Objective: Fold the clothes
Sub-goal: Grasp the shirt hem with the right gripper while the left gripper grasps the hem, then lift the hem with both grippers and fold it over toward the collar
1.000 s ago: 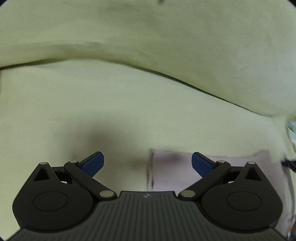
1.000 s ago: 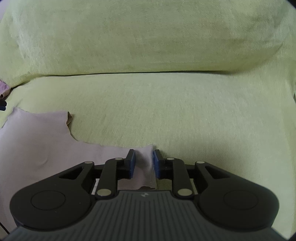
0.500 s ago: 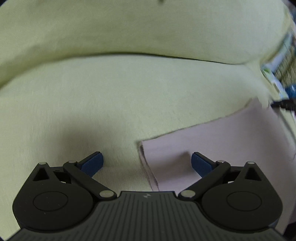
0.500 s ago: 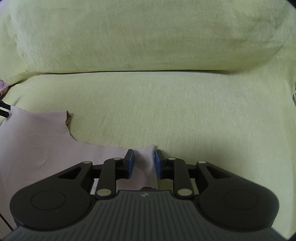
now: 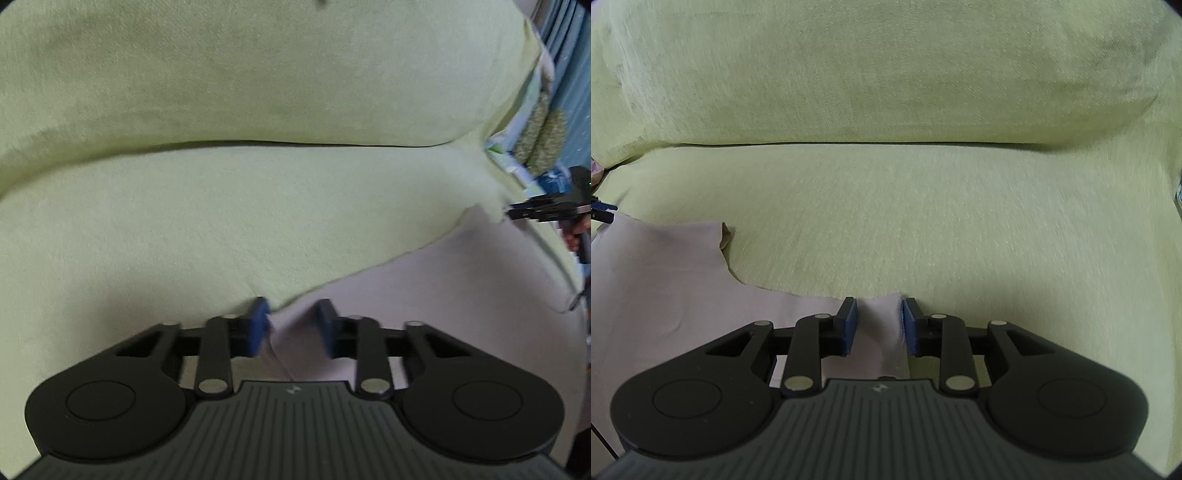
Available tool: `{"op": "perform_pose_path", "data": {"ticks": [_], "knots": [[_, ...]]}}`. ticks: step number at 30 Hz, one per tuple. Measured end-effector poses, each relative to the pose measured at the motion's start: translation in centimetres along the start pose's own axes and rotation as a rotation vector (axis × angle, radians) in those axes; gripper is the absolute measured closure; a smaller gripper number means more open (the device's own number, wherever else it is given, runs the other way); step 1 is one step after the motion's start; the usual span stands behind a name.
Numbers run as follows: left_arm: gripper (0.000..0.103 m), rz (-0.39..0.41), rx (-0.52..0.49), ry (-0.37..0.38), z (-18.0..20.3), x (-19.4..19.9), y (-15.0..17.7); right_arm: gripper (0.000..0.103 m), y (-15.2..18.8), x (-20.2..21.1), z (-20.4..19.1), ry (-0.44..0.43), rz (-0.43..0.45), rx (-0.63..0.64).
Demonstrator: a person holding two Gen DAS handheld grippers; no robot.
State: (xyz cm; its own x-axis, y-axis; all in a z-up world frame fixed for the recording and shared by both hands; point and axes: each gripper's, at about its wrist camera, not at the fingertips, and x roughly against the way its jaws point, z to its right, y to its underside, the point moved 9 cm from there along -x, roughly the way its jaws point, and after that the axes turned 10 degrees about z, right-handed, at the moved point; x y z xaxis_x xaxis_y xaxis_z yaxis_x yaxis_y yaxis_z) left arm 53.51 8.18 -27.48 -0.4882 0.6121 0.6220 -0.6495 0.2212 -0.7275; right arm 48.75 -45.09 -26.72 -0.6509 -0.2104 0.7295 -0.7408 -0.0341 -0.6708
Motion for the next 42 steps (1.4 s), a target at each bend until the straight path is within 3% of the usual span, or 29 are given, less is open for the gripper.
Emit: {"op": "perform_pose_path", "data": {"ticks": [1,3,8,10,21,32,42], "knots": [[0.099,0.001,0.002,0.009,0.0,0.0,0.1,0.078,0.0,0.0,0.0,-0.001,0.001,0.000],[0.100,-0.007,0.005,0.041,0.4,0.0,0.3,0.078,0.0,0.1,0.0,-0.005,0.003,0.000],[0.100,-0.005,-0.024,0.023,1.0,0.4,0.5,0.081,-0.1,0.1,-0.3,-0.025,0.002,0.028],[0.100,-0.009,-0.049,0.013,1.4,0.6,0.6,0.097,-0.2,0.2,-0.3,-0.040,-0.001,0.025],[0.101,-0.001,-0.144,-0.062,2.7,1.6,0.7,0.101,-1.1,2.2,-1.6,-0.094,0.037,0.056],[0.101,0.075,-0.190,-0.075,7.3,7.9,0.2,0.101,-2.5,10.5,-5.1,-0.176,0.093,0.115],[0.101,0.059,-0.254,-0.078,12.8,15.5,4.5,0.101,1.9,18.6,-8.6,-0.239,0.038,0.185]]}}
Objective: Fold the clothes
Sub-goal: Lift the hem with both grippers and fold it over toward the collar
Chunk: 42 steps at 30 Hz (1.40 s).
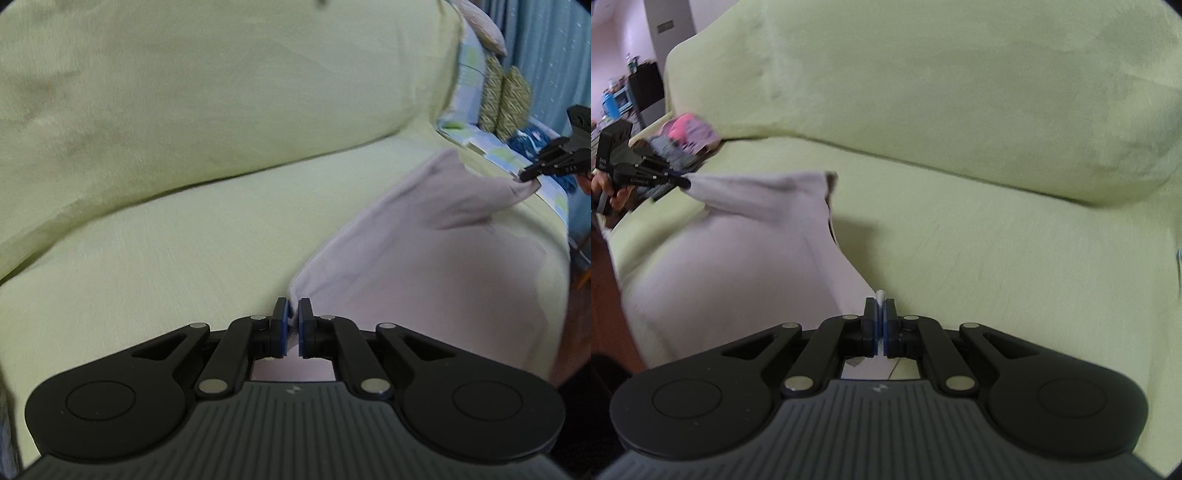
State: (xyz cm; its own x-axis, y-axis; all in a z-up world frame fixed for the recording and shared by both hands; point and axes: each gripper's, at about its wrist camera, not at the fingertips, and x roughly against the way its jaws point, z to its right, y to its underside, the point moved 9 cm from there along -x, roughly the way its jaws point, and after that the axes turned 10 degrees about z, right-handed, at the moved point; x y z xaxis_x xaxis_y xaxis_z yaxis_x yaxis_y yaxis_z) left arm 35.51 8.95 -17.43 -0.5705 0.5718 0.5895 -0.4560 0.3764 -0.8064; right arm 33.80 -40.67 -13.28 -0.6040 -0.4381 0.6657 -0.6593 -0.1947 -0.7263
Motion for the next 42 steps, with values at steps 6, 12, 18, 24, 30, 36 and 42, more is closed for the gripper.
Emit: {"op": "perform_pose_path", "data": {"ticks": [6,12,18,24,30,36,42], "knots": [[0.101,-0.058,-0.063,0.000,4.2,3.4,4.0,0.102,4.3,2.9,-1.6,0.022,-0.060,0.019],[0.101,-0.113,-0.095,-0.013,7.3,4.3,8.2,0.101,7.4,2.8,-1.9,0.090,-0.077,0.101],[0.100,-0.117,-0.107,-0.022,9.3,5.4,10.4,0.058,10.0,3.7,-3.5,0.159,-0.135,0.240],[0.094,-0.116,-0.154,-0.035,10.3,6.8,10.9,0.059,8.1,6.5,-4.8,0.152,-0.003,0.074],[0.094,-0.154,-0.214,-0.002,9.9,6.8,9.7,0.059,5.4,3.3,-9.5,0.010,0.031,0.076],[0.069,-0.026,-0.118,0.067,9.2,10.4,5.2,0.059,3.9,-1.8,-12.4,-0.084,0.014,0.071],[0.069,-0.053,-0.037,0.017,7.7,10.2,7.1,0.060,4.0,-5.9,-13.2,-0.108,-0.054,0.071]]}}
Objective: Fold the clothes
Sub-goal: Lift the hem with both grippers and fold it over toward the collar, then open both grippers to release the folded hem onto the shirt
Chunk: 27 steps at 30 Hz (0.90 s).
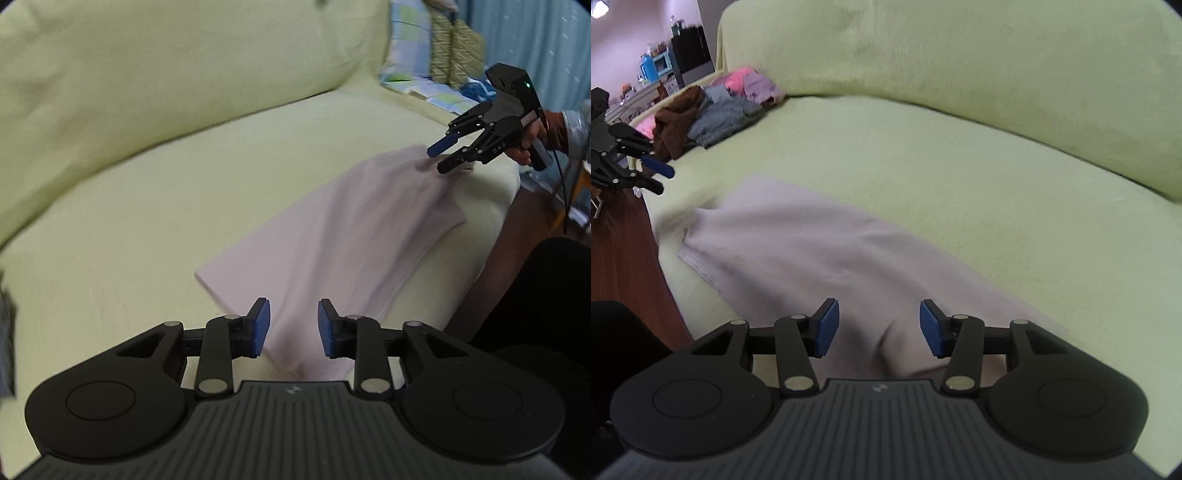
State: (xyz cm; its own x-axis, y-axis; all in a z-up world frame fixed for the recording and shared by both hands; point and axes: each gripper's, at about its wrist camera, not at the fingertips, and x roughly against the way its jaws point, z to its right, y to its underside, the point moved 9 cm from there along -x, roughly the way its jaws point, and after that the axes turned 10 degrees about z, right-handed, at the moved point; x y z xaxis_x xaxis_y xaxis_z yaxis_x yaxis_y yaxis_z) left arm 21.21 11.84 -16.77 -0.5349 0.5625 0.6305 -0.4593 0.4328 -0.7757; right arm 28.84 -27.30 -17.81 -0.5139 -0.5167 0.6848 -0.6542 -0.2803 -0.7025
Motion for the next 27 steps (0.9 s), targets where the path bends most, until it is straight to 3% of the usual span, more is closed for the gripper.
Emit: {"op": "perform_pose_path", "data": {"ticks": [8,12,15,18,21,27], "knots": [[0.069,-0.011,0.074,-0.009,0.5,-1.4,1.0,0.075,3.1,0.2,-2.6,-0.053,-0.103,0.036],[0.069,-0.027,0.071,0.002,1.2,-1.0,1.4,0.076,3.3,1.7,-3.9,-0.022,-0.066,0.077],[0.063,-0.037,0.096,0.008,1.8,-0.5,2.0,0.079,2.8,3.4,-6.2,-0.015,-0.015,0.161],[0.060,-0.033,0.110,-0.016,2.6,-0.7,3.0,0.093,3.9,3.6,-7.6,0.026,-0.038,0.263],[0.060,-0.035,0.157,-0.040,3.1,-1.8,3.5,0.094,5.2,3.1,-7.8,0.083,-0.071,0.344],[0.059,-0.036,0.153,-0.060,3.7,-2.7,3.1,0.094,4.9,2.8,-7.2,0.144,-0.077,0.430]]}}
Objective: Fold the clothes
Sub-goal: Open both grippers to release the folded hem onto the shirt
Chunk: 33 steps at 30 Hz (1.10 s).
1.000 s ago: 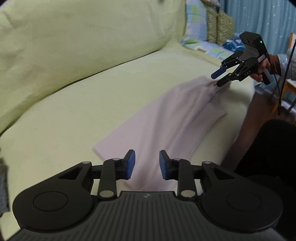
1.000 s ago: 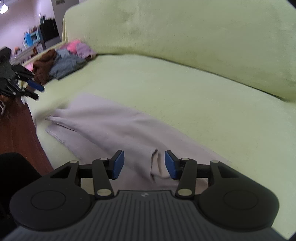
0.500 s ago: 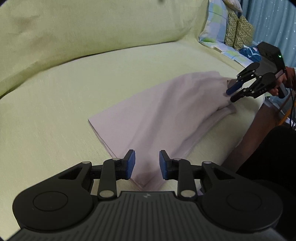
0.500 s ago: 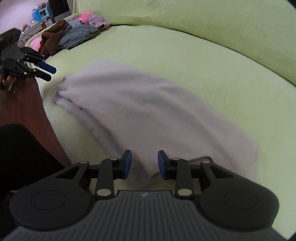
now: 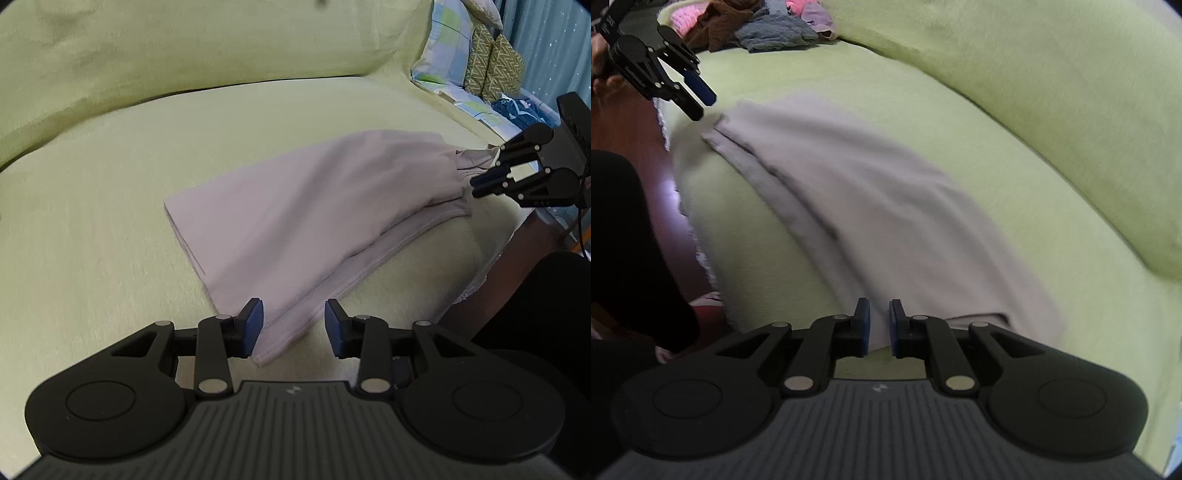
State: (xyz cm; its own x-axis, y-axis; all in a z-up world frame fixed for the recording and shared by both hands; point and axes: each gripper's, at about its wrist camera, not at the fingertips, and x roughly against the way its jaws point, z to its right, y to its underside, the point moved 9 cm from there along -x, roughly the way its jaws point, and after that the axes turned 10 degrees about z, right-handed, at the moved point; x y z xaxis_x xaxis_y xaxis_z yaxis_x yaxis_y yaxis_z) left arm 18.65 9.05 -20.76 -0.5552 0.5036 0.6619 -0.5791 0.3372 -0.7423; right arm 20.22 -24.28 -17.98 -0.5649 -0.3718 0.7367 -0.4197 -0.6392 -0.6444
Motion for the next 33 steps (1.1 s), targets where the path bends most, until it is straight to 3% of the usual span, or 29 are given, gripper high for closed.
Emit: {"op": "perform_pose_path", "data": {"ticks": [7,14,18,19,22,27,33], "knots": [[0.059,0.001,0.021,0.001,0.1,-0.3,-0.1,0.089,0.8,-1.0,-0.4,0.034,-0.037,0.201],[0.058,-0.012,0.027,0.000,0.4,-0.8,-0.2,0.083,1.5,-1.7,-2.0,0.009,-0.059,0.374],[0.058,-0.009,0.033,0.002,0.3,-0.7,-0.2,0.085,1.7,-1.9,-2.5,0.005,-0.061,0.429],[0.058,-0.010,0.039,-0.004,0.2,-0.8,-0.2,0.091,1.9,-2.1,-2.5,0.011,-0.067,0.445],[0.058,-0.012,0.056,-0.009,0.0,-0.8,-0.1,0.102,1.7,-2.0,-2.4,-0.005,-0.064,0.426],[0.057,-0.016,0.047,-0.012,0.0,-0.3,0.1,0.102,1.1,-0.6,-2.1,-0.064,-0.040,0.350],[0.057,-0.024,0.058,-0.014,-0.5,-0.1,0.2,0.099,2.7,-0.7,-3.0,-0.050,-0.089,0.428]]}}
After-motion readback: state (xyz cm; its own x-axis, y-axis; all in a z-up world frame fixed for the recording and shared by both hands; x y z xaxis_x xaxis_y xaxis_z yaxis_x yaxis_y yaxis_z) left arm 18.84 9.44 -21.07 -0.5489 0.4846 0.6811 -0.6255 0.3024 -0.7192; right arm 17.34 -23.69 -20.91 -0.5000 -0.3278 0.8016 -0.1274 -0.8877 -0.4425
